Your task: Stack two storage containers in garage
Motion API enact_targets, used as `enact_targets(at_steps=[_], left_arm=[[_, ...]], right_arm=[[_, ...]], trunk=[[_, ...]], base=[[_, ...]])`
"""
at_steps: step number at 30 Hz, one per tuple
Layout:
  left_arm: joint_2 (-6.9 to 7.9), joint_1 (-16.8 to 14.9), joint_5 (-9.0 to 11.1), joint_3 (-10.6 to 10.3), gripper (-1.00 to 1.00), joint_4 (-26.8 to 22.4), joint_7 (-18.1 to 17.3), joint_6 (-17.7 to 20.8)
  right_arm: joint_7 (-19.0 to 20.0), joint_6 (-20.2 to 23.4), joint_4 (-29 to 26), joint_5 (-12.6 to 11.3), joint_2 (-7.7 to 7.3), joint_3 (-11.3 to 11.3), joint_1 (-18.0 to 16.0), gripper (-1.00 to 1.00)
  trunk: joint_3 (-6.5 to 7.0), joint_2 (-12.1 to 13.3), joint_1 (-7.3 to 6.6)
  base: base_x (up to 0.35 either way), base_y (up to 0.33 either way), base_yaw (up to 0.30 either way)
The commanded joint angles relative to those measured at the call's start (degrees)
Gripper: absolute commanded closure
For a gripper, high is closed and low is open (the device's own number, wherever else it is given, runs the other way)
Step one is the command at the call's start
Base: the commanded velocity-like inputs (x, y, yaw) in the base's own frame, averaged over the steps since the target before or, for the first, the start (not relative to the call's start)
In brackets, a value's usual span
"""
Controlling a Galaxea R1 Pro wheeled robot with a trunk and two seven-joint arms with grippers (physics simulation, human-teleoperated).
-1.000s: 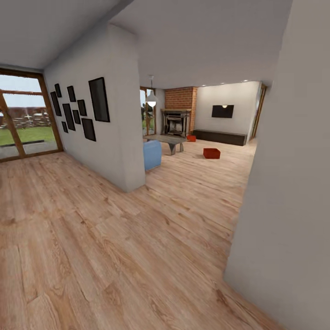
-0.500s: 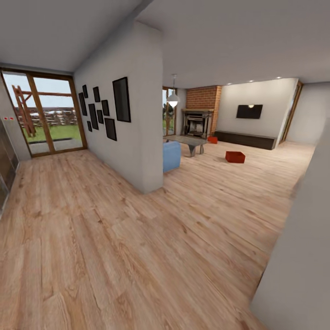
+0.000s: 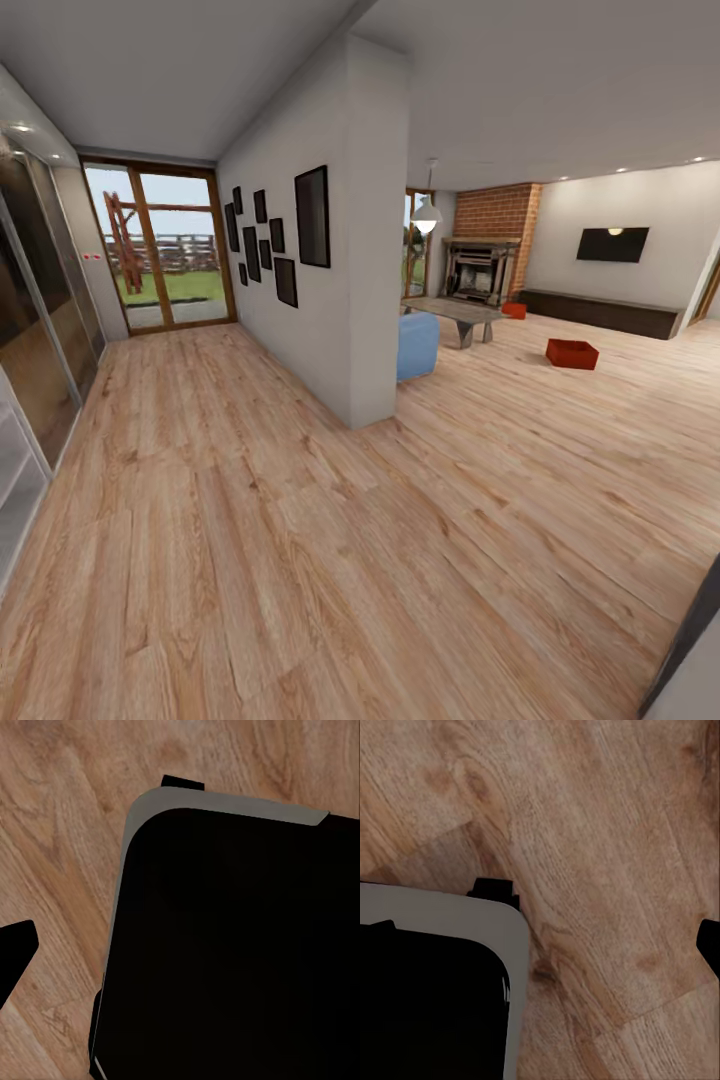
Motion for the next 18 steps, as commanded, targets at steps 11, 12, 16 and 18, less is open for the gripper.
enact_targets(at_steps=[11,12,16,18], left_arm=[[0.0,0.01,0.34,0.0,-1.0,-0.05,-0.01,-0.09],[0.0,0.01,0.34,0.0,-1.0,-0.05,-0.01,-0.09],[0.0,0.01,0.34,0.0,-1.0,-0.05,-0.01,-0.09],[0.0,0.01,0.34,0.0,-1.0,-0.05,-0.01,-0.09]], right_arm=[[0.41,-0.21,0.18,-0.6,-0.07,0.43,-0.06,-1.0],[0.42,-0.2,0.17,-0.6,-0.07,0.43,-0.06,-1.0],[0.47,-0.21,0.16,-0.58,-0.08,0.48,-0.06,-1.0],[0.54,-0.27,0.15,-0.54,-0.11,0.54,-0.06,-1.0]], trunk=[[-0.05,-0.02,0.03],[-0.05,-0.02,0.03],[-0.05,-0.02,0.03],[-0.05,-0.02,0.03]], base=[[0.323,0.0,0.051],[0.323,0.0,0.003],[0.323,0.0,0.002],[0.323,0.0,0.0]])
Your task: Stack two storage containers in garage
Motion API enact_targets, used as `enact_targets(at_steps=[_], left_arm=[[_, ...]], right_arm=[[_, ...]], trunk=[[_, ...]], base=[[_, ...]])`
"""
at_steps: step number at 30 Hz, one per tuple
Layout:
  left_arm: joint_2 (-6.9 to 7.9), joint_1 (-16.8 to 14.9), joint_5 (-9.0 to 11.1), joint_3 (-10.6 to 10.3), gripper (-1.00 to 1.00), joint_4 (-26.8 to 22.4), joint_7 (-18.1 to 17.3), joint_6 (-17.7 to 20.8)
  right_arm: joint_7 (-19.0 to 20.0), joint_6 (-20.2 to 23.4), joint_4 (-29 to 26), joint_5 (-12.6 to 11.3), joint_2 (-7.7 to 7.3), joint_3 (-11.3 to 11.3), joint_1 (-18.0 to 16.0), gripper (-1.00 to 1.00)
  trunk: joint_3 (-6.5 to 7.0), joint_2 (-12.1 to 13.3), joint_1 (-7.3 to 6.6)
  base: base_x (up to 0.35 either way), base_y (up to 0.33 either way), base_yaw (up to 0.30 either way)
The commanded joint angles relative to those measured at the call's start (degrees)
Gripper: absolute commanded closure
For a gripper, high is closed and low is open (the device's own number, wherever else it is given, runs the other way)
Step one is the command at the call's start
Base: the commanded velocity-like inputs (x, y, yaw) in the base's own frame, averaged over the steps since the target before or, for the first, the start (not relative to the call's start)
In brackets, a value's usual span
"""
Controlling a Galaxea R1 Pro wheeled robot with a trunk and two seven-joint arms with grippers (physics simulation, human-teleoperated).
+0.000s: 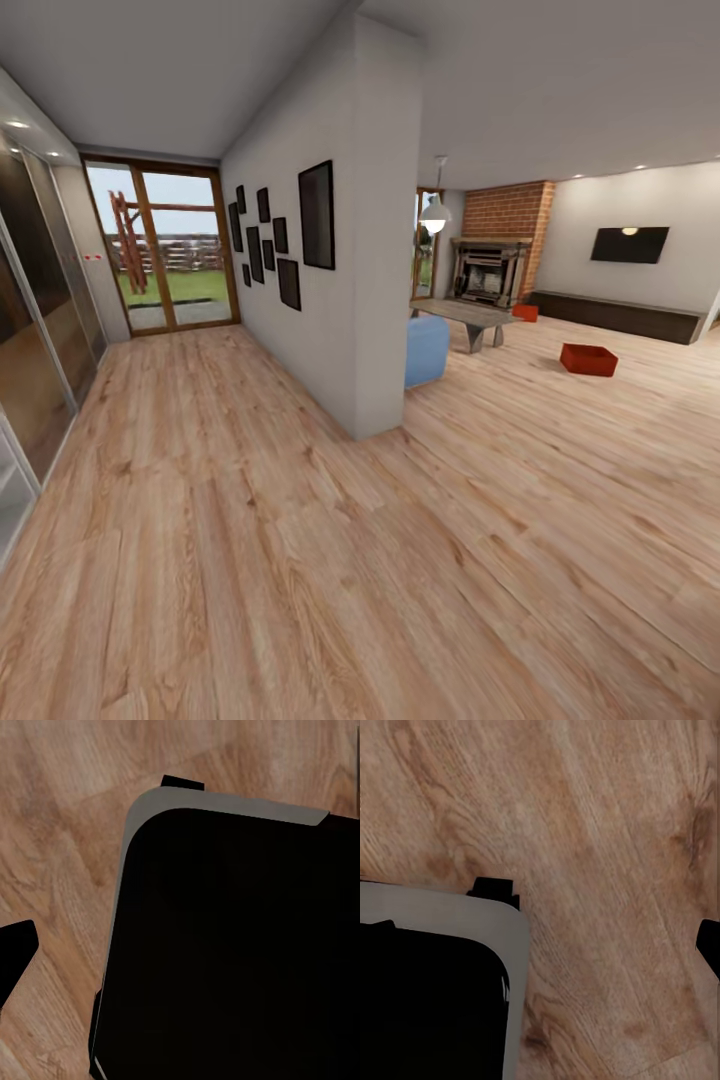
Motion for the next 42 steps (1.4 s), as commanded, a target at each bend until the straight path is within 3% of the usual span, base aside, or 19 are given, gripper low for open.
enact_targets(at_steps=[1,27,42], left_arm=[[0.0,0.01,0.34,0.0,-1.0,-0.05,-0.01,-0.09],[0.0,0.01,0.34,0.0,-1.0,-0.05,-0.01,-0.09],[0.0,0.01,0.34,0.0,-1.0,-0.05,-0.01,-0.09]], right_arm=[[0.36,-0.35,0.16,-0.57,-0.04,0.46,-0.06,-1.0],[0.01,-0.47,0.19,-0.54,0.2,0.4,-0.06,-1.0],[-0.08,-0.6,0.19,-0.63,0.39,0.4,-0.06,-1.0]], trunk=[[-0.05,-0.02,0.03],[-0.05,-0.02,0.03],[-0.05,-0.02,0.03]], base=[[0.323,0.0,0.0],[0.323,0.0,-0.007],[0.323,0.0,-0.265]])
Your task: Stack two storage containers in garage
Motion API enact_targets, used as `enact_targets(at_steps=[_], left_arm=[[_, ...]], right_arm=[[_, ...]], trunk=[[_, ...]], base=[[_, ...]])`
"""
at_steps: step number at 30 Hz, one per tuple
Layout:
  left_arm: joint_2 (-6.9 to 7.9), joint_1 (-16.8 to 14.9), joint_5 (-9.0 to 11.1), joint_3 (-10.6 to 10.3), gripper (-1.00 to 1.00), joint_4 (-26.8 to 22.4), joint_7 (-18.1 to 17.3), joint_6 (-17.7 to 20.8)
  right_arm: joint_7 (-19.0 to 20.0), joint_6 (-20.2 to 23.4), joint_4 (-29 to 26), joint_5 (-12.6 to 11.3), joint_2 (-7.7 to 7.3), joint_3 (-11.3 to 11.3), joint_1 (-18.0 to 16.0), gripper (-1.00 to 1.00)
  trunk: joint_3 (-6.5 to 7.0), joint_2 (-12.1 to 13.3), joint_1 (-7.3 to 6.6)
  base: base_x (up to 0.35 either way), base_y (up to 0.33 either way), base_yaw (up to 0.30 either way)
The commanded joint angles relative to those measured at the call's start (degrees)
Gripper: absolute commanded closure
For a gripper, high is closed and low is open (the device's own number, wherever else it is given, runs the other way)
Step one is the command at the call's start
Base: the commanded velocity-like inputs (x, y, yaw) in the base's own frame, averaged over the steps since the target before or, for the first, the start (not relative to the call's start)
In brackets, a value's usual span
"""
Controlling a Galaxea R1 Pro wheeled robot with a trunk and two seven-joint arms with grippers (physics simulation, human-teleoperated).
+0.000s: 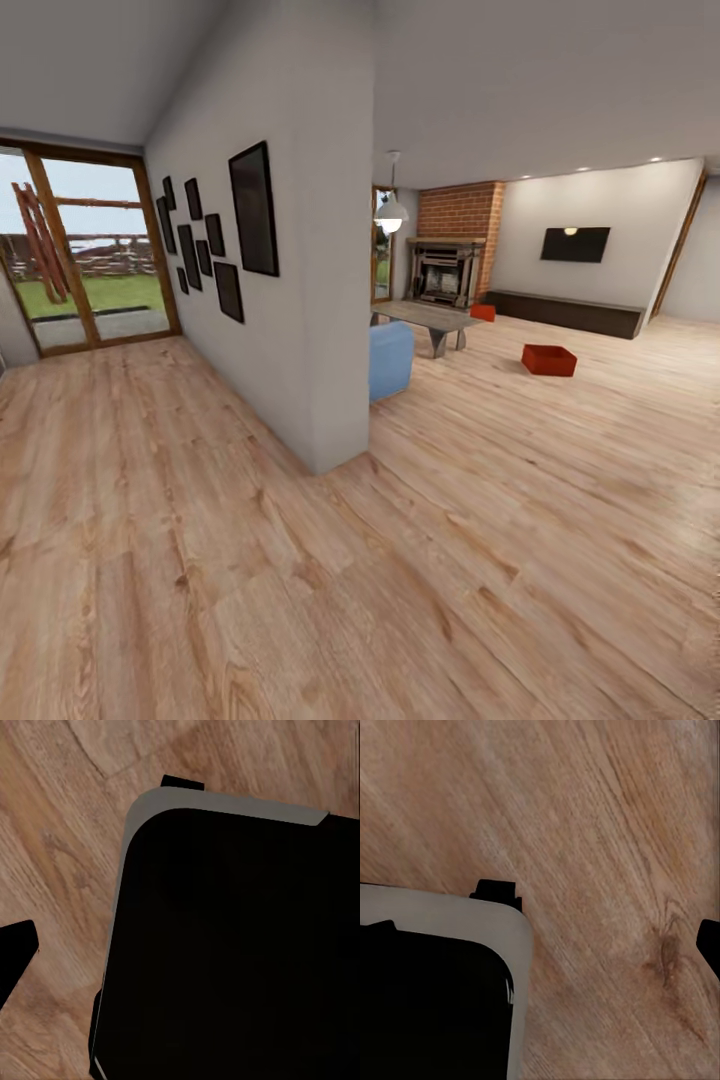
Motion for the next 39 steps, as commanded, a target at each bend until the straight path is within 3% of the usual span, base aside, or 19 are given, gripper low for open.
enact_targets(at_steps=[1,39], left_arm=[[0.0,0.01,0.34,0.0,-1.0,-0.04,-0.01,-0.11],[0.0,0.01,0.39,0.09,-1.0,-0.04,-0.01,-0.41]], right_arm=[[0.25,-0.27,0.17,-0.6,0.02,0.44,-0.07,-1.0],[0.34,-0.18,0.18,-0.08,-0.06,0.79,-0.07,-1.0]], trunk=[[-0.05,-0.03,0.03],[-0.05,-0.03,0.03]], base=[[0.323,0.0,-0.292],[0.323,0.0,-0.292]])
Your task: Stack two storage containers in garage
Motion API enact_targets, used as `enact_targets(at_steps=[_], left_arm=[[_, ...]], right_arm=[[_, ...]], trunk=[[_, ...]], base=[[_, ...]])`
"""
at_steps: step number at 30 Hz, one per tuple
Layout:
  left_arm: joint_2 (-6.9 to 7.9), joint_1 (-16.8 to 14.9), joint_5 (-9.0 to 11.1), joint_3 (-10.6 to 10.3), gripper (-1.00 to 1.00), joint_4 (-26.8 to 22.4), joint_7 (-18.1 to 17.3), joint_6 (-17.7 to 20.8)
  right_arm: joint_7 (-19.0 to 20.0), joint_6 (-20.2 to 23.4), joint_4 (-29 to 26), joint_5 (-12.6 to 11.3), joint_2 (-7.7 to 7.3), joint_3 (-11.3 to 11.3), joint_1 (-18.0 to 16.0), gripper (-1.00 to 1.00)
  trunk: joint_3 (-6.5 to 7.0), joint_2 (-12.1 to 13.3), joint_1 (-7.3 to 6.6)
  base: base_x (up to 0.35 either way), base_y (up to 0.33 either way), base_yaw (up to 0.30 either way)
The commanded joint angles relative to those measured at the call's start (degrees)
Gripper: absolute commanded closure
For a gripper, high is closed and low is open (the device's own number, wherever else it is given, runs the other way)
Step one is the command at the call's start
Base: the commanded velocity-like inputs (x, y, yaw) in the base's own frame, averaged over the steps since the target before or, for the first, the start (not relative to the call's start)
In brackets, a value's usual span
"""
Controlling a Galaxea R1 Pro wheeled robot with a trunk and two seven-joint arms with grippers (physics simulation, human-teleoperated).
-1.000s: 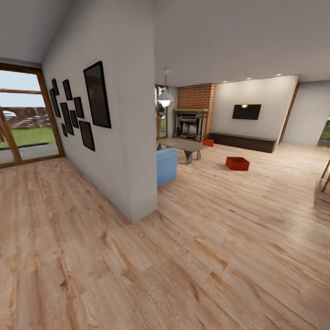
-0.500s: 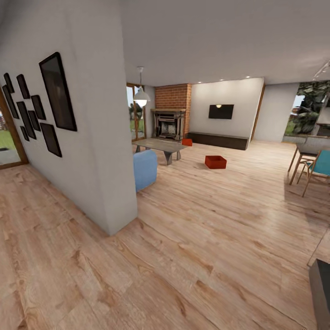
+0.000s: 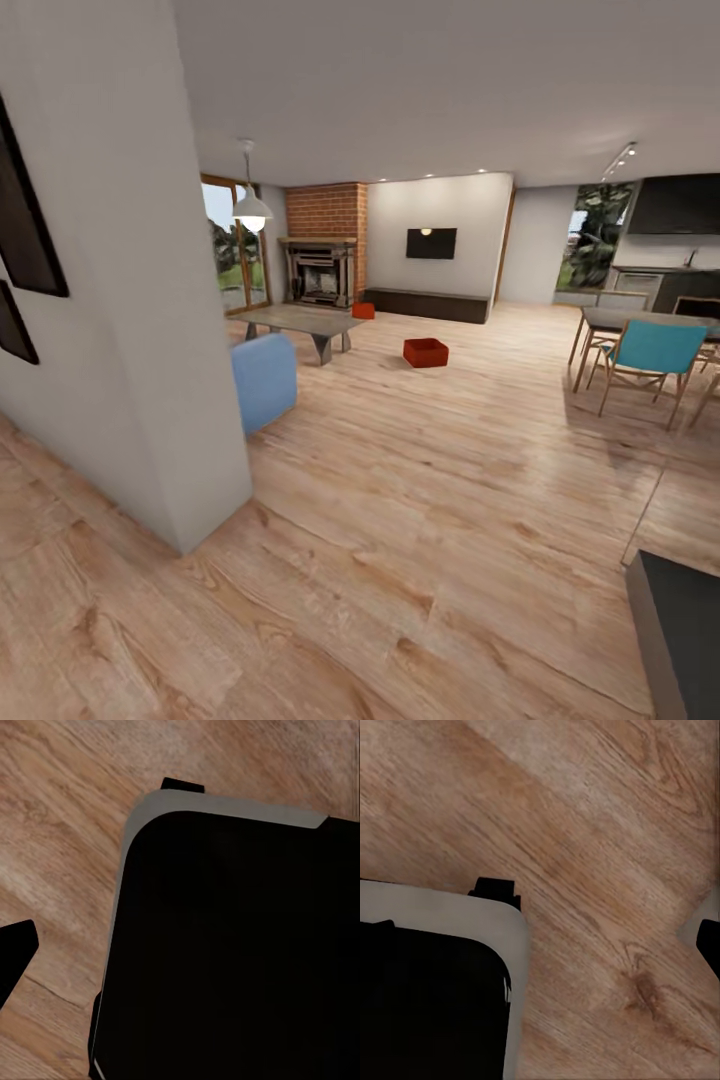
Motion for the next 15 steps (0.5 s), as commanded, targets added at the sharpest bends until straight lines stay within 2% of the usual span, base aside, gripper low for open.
enact_targets(at_steps=[1,15], left_arm=[[0.0,0.01,0.36,0.04,-1.0,-0.04,-0.01,-0.17],[-0.03,0.01,0.33,-0.07,-1.0,-0.04,-0.01,-0.13]], right_arm=[[0.26,-0.33,0.16,-0.6,0.02,0.44,-0.07,-1.0],[0.26,-0.35,0.16,-0.6,0.11,0.44,-0.07,-1.0]], trunk=[[-0.05,-0.03,0.03],[-0.05,-0.03,0.03]], base=[[0.323,0.0,-0.292],[0.323,0.0,-0.292]])
